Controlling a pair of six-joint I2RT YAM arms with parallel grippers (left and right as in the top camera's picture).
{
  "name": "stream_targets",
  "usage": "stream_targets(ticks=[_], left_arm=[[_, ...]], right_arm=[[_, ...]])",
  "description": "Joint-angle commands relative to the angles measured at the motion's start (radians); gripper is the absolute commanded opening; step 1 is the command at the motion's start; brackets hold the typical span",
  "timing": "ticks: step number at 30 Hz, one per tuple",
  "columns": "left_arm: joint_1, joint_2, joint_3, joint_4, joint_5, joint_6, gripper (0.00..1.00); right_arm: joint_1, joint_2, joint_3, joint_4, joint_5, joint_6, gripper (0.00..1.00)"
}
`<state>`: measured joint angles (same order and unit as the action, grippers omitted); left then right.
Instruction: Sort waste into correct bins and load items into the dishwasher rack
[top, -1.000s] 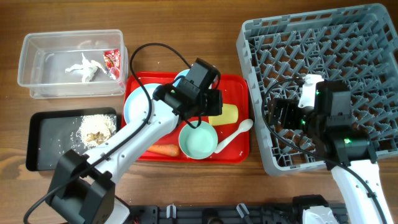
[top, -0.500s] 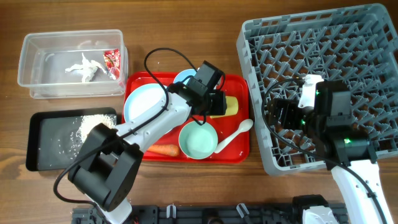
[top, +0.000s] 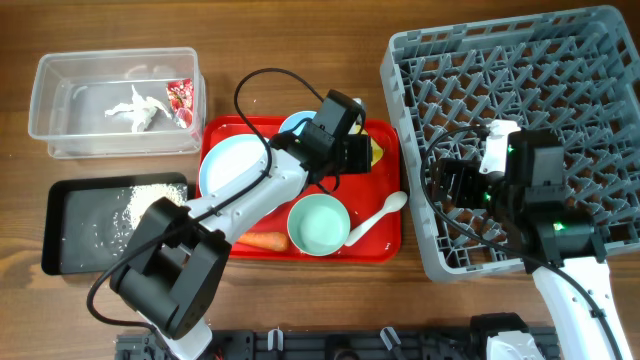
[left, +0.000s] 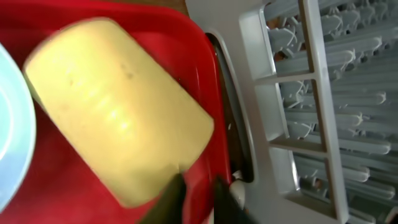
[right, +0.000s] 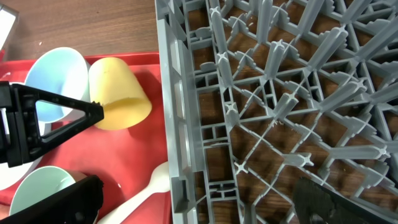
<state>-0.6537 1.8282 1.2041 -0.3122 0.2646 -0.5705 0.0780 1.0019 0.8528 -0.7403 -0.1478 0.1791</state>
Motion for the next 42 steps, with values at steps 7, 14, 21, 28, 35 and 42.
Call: stream_targets(ticks=[7,14,21,28,35,42], left_arm=[[-0.025,0.014,-0.002,-0.009,0.023,-0.014,0.34],[-0.025,0.014,-0.002,-0.074,-0.155,-0.15,0.39],[-0.025,0.018,-0.002,-0.035,-0.161,-0.325,0.47],[-0.024,0.045,-0.008,0.014,-0.211,-0.531,0.52],[-0.026,0.153,-0.008,0.153,-0.172,-0.536,0.63],[-0.026,0.155,-0.007,0.185,-0.169,-0.506,0.38]], right_arm=[[0.0,-0.006,0.007,0.002,0.013,0.007,1.0],[0.0,-0.006,0.007,-0.001,0.013,0.007,1.0],[0.0,-0.006,0.007,-0.002,0.013,0.007,1.0],[0.0,-0.006,0.007,-0.006,0.013,0.007,1.0],[0.0,-0.006,0.007,-0.009,0.013,0.008,1.0],[0.0,-0.006,0.007,-0.011,0.013,0.007,1.0]])
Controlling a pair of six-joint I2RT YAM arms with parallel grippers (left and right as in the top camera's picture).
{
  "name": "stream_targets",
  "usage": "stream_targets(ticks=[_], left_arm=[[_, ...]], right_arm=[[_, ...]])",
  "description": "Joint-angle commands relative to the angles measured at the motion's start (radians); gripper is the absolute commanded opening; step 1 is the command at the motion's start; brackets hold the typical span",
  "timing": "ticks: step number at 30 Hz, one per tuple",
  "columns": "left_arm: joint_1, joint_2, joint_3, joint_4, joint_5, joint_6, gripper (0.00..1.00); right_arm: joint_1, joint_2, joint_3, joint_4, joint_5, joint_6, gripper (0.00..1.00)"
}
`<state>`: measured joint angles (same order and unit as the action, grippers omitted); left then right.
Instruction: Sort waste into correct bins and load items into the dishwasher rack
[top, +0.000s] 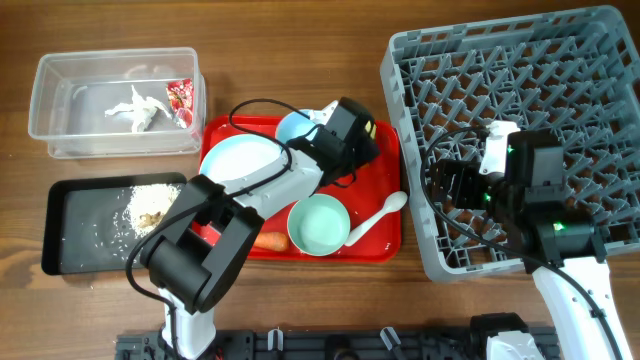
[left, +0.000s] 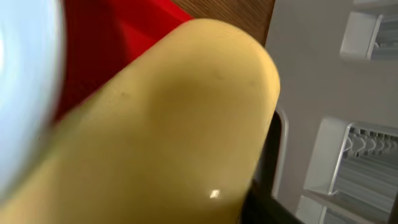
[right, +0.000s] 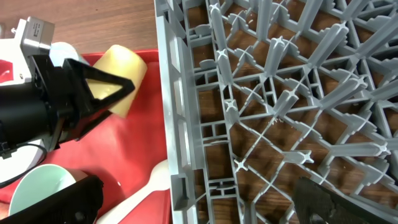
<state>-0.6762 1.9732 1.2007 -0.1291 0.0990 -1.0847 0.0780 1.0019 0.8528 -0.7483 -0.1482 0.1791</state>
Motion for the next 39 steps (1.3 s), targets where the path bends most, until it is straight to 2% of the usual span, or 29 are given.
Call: stream_targets(ticks=[1,3,6,8,14,17,21,26,28,30,33,35,37,39], left_arm=[[-0.003,0.009,-0.004,0.002,-0.003,0.008,0.36],[-0.003,0.004,-0.004,0.003,-0.003,0.016,0.33],[-0.003,-0.022,-0.004,0.006,-0.004,0.089,0.27],[-0.003,-0.036,-0.004,0.007,-0.015,0.112,0.27],[-0.008,-0.057,-0.004,-0.003,0.008,0.117,0.04],[-0.013,-0.074,-0.004,-0.008,0.016,0.164,0.04],[-0.014,-0.122,-0.004,-0.064,0.016,0.167,0.04],[-0.006,-0.291,-0.004,-0.206,0.086,0.332,0.04],[0.025,-0.4,-0.004,-0.258,0.202,0.43,0.04],[0.078,-0.476,-0.004,-0.265,0.373,0.515,0.04],[0.18,-0.52,-0.004,-0.274,0.694,0.62,0.04],[0.256,-0.52,-0.004,-0.287,0.937,0.69,0.04],[0.31,-0.52,-0.004,-0.302,1.018,0.69,0.04],[0.332,-0.52,-0.004,-0.296,1.1,0.702,0.04]], right_arm=[[0.0,-0.006,0.007,-0.004,0.014,0.007,1.0],[0.0,-0.006,0.007,-0.005,0.014,0.007,1.0],[0.0,-0.006,0.007,-0.004,0.014,0.007,1.0],[0.0,-0.006,0.007,-0.005,0.014,0.007,1.0],[0.0,-0.006,0.007,-0.005,0.014,0.007,1.0],[0.0,-0.006,0.007,-0.005,0.014,0.007,1.0],[0.0,-0.006,0.007,-0.005,0.014,0.007,1.0],[0.0,-0.006,0.007,0.007,0.014,0.008,1.0],[0.0,-0.006,0.007,0.034,0.008,0.025,1.0],[0.0,-0.006,0.007,0.084,-0.101,0.029,1.0],[0.0,-0.006,0.007,0.175,-0.396,-0.075,1.0],[0.0,-0.006,0.007,0.248,-0.716,-0.214,1.0],[0.0,-0.006,0.007,0.3,-0.933,-0.304,1.0],[0.0,-0.006,0.007,0.336,-0.974,-0.31,1.0]])
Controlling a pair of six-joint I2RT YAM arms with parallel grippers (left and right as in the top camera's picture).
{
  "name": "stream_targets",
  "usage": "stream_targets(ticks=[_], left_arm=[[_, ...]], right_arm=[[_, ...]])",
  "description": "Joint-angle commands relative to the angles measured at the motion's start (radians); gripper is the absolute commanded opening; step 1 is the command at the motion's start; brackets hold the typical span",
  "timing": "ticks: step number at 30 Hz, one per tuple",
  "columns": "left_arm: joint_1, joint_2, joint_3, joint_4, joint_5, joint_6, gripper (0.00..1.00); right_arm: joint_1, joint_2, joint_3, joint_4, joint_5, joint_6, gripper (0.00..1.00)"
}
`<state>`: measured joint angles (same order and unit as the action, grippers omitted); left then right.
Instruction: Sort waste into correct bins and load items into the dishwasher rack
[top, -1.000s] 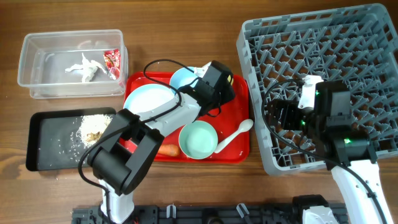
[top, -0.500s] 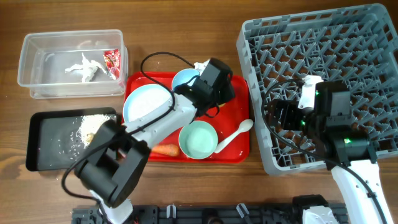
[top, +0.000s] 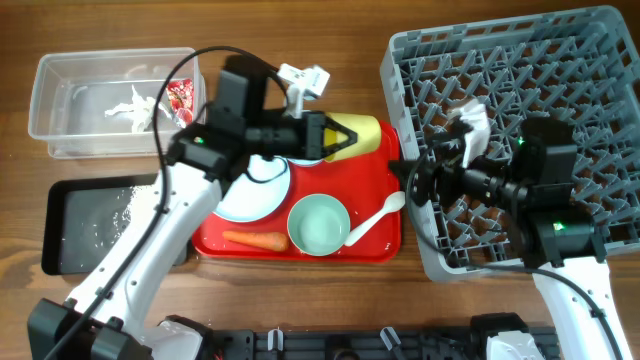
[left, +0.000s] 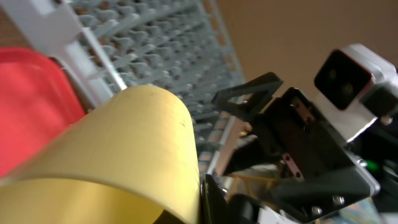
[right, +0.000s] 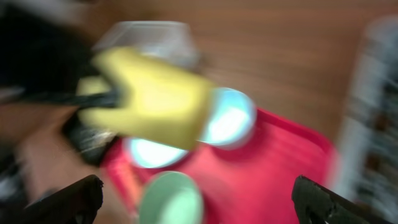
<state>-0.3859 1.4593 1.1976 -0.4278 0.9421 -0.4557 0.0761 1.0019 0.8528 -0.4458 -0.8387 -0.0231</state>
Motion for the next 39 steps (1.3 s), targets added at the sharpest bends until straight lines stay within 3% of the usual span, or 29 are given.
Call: stream_targets(ticks=[1,8,18,29,32,37,39], left_arm=[[0.046,-0.006,-0.001,0.017,0.338,0.097,0.04],[0.046,-0.006,-0.001,0.126,0.597,0.111,0.04],[0.043,-0.006,-0.001,0.125,0.594,0.112,0.04],[0.025,-0.006,-0.001,0.125,0.583,0.112,0.04],[-0.002,-0.006,-0.001,0.125,0.55,0.111,0.04],[-0.011,-0.006,-0.001,0.125,0.541,0.111,0.04],[-0.011,-0.006,-0.001,0.125,0.541,0.111,0.04]], right_arm=[[0.002,-0.004,0.007,0.046,-0.275,-0.109,1.0],[0.002,0.061,0.007,0.088,-0.277,-0.108,1.0],[0.002,0.117,0.007,0.27,-0.554,-0.109,1.0],[0.006,0.119,0.007,0.285,-0.515,-0.073,1.0],[0.006,0.12,0.007,0.285,-0.504,-0.07,0.97],[0.006,0.12,0.007,0.295,-0.504,-0.07,0.73],[0.006,0.12,0.007,0.297,-0.504,-0.07,0.71]])
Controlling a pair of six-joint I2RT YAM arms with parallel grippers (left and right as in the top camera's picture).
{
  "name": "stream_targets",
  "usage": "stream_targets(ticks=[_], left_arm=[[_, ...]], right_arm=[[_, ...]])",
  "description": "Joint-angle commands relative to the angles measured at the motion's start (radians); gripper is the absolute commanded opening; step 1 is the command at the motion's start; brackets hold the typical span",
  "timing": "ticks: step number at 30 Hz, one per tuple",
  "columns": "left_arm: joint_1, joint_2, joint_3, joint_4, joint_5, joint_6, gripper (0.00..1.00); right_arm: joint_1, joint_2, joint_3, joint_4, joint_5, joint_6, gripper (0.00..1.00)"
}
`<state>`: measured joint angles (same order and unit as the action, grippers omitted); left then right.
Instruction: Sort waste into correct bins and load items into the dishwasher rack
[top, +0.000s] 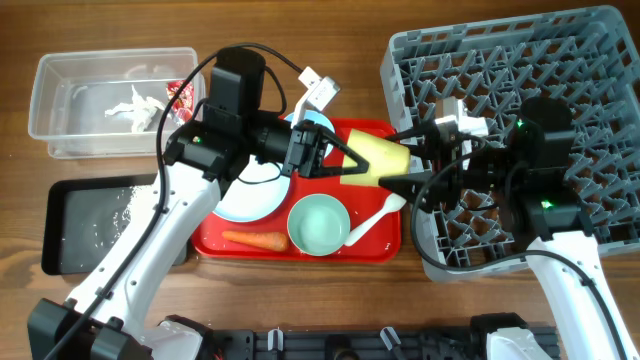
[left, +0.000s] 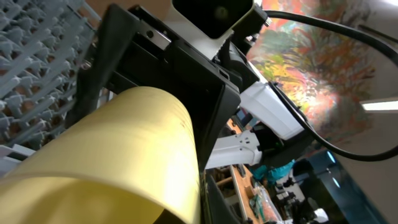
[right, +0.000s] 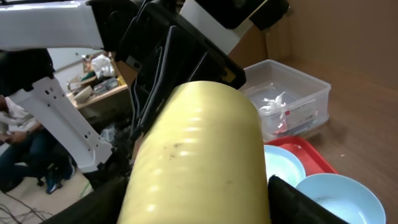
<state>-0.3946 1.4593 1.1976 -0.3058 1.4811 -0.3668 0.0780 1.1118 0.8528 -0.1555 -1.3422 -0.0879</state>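
Note:
A yellow cup (top: 375, 160) hangs on its side above the right end of the red tray (top: 375, 247). My left gripper (top: 348, 160) is shut on its left end. My right gripper (top: 396, 158) reaches out from the grey dishwasher rack (top: 560, 80), and its fingers press against both sides of the cup's right end. In the right wrist view the cup (right: 199, 155) fills the middle, with a black finger on each side. In the left wrist view the cup (left: 112, 155) covers the lower left, and the right arm stands behind it.
On the tray are a white plate (top: 235, 190), a light blue bowl (top: 308, 124), a green bowl (top: 318, 222), a white spoon (top: 375, 217) and a carrot (top: 258, 240). A clear bin (top: 115, 100) holding paper waste and a black tray (top: 100, 220) with crumbs stand at the left.
The cup, still in my left gripper, has shifted right and toward the front. My right gripper was open and apart from it. Now its fingers are closed against the cup's sides.
The yellow cup first lay on its side at the tray's back right with my left gripper beside it. Then the gripper was at the cup. Then it held the cup lifted, pointing at my open right gripper. Now both grippers hold the cup.

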Motion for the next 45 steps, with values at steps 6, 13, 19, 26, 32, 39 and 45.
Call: stream_targets(ticks=[6,13,19,26,32,39,45], left_arm=[[-0.003,-0.006,-0.001,-0.003,-0.085,0.023,0.22],[0.0,-0.008,-0.001,-0.232,-0.694,0.023,0.48],[0.0,-0.022,-0.001,-0.459,-1.187,0.023,0.52],[0.0,-0.021,-0.001,-0.536,-1.323,0.011,0.51],[0.0,-0.021,-0.001,-0.543,-1.323,0.012,0.51],[0.0,-0.021,-0.001,-0.544,-1.323,0.012,0.51],[0.0,-0.021,-0.001,-0.544,-1.323,0.012,0.61]], right_arm=[[0.004,0.01,0.007,0.003,0.104,0.072,0.64],[-0.002,-0.003,0.008,-0.152,0.546,0.112,0.58],[-0.14,-0.039,0.273,-0.637,0.92,0.145,0.56],[-0.413,0.095,0.546,-1.005,1.341,0.249,0.52],[-0.603,0.309,0.546,-1.038,1.417,0.327,0.53],[-0.668,0.452,0.546,-1.042,1.363,0.35,0.64],[-0.668,0.468,0.546,-1.053,1.278,0.35,1.0]])
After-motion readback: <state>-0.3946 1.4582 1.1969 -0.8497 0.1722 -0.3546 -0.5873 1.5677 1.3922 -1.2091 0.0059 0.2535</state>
